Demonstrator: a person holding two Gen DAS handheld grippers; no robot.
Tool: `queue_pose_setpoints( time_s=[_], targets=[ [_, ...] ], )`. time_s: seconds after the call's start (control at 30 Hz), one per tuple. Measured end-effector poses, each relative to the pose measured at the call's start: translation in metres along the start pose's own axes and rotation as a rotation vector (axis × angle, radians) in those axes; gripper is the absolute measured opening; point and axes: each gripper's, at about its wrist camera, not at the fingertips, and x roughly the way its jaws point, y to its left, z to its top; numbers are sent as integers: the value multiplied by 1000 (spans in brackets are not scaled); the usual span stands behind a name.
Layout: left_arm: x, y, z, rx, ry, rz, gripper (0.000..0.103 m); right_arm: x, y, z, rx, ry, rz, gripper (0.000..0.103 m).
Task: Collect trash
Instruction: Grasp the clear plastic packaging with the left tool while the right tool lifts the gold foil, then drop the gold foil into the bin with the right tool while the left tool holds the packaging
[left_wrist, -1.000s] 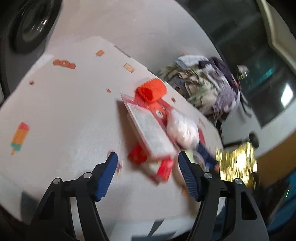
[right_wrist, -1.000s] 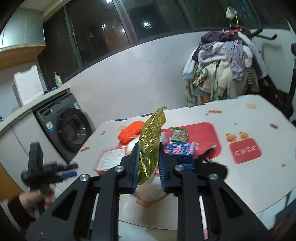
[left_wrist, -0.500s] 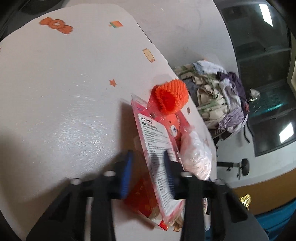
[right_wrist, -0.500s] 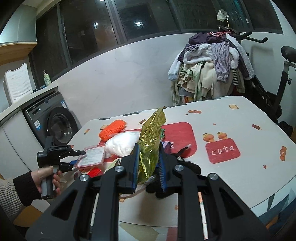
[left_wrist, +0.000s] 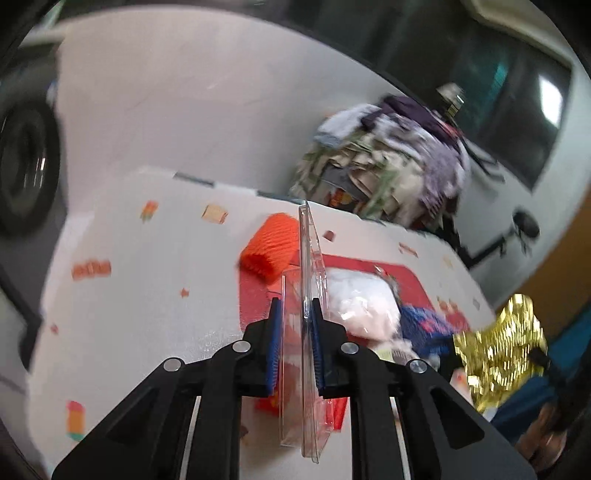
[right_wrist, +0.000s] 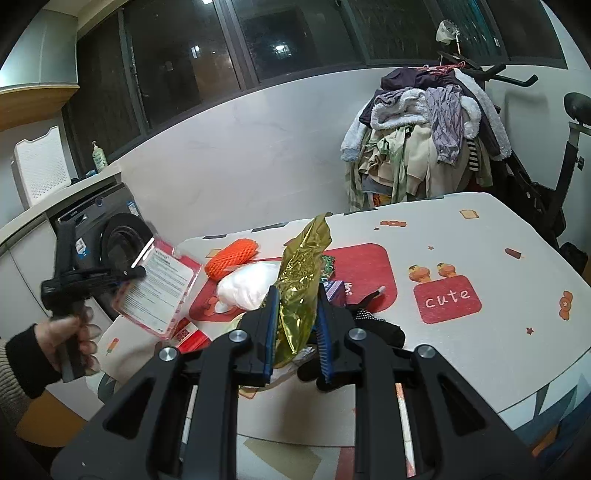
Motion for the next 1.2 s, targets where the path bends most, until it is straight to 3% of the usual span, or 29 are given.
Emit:
queue_pose_setpoints(
  time_s=[0.2, 0.47, 0.67, 0.97, 1.2],
  targets=[
    [-31, -31, -18, 62, 27, -55, 15, -15, 9, -3, -25, -2, 22, 22],
    [-65, -73, -76, 166, 72, -105, 15, -39, 21, -19, -68, 18, 59, 22],
    [-84, -82, -111, 159, 88, -141, 15, -54, 31, -41, -110, 73, 101, 22],
    [-104, -94, -150, 207, 125, -167, 15, -67, 42, -87, -222, 234, 156, 22],
    [-107, -95, -163, 211, 139, -176, 15, -51, 46, -123, -231, 457, 221, 22]
  ],
)
